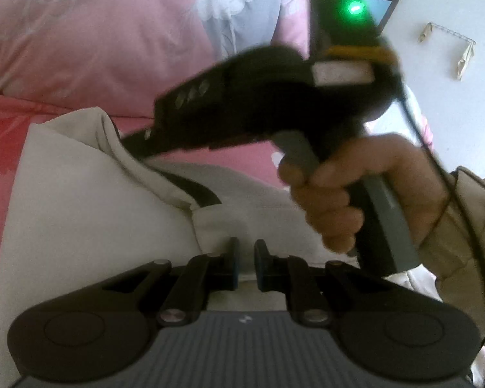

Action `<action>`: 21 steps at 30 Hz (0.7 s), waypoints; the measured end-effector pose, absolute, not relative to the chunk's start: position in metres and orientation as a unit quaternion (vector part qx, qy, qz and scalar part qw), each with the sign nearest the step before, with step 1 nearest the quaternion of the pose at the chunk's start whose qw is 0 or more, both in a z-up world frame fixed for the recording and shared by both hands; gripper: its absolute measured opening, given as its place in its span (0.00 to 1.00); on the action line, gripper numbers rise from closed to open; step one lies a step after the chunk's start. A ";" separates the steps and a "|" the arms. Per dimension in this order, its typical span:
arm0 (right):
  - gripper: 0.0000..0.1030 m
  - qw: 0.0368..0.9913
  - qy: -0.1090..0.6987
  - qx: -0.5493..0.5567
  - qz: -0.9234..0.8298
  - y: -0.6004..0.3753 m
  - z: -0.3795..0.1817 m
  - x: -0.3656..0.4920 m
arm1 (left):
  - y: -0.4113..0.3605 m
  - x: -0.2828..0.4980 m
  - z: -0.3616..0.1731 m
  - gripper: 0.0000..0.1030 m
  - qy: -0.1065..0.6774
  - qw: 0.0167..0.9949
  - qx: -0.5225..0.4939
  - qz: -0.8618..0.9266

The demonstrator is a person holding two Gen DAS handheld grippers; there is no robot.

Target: Fold clothes

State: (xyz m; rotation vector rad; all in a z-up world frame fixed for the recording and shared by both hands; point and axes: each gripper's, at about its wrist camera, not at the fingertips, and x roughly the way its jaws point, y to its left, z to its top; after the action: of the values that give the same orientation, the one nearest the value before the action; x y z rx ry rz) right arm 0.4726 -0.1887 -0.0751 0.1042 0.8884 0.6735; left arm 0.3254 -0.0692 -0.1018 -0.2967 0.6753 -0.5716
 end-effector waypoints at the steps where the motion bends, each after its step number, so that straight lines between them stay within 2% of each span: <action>1: 0.10 0.849 0.415 0.057 0.322 -0.190 -0.071 0.472 | -0.069 0.325 -0.102 0.12 0.326 0.893 -0.143 -0.276; 6: 0.11 0.856 0.386 0.069 0.337 -0.199 -0.048 0.464 | -0.069 0.325 -0.102 0.12 0.325 0.892 -0.145 -0.277; 7: 0.14 0.856 0.384 0.071 0.338 -0.200 -0.045 0.465 | -0.069 0.325 -0.102 0.12 0.325 0.892 -0.146 -0.278; 8: 0.19 0.856 0.390 0.079 0.331 -0.201 -0.045 0.470 | -0.069 0.324 -0.102 0.12 0.325 0.892 -0.146 -0.278; 10: 0.42 0.848 0.411 0.109 0.316 -0.202 -0.049 0.485 | -0.069 0.324 -0.103 0.12 0.326 0.891 -0.148 -0.280; 13: 0.49 0.809 0.465 0.178 0.314 -0.207 -0.067 0.515 | -0.068 0.324 -0.104 0.12 0.326 0.890 -0.152 -0.282; 18: 0.48 0.759 0.507 0.213 0.349 -0.203 -0.082 0.530 | -0.069 0.323 -0.105 0.12 0.326 0.889 -0.154 -0.283; 20: 0.42 0.761 0.496 0.193 0.371 -0.198 -0.077 0.525 | -0.069 0.322 -0.106 0.12 0.326 0.889 -0.154 -0.283; 21: 0.33 0.764 0.491 0.178 0.379 -0.193 -0.074 0.522 | -0.069 0.323 -0.106 0.12 0.326 0.889 -0.154 -0.283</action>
State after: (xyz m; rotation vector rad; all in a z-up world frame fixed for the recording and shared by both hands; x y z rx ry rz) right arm 0.5219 -0.1927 -0.0740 0.3871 1.0669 0.8240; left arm 0.3226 -0.0694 -0.1060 -0.3201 0.6779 -0.5885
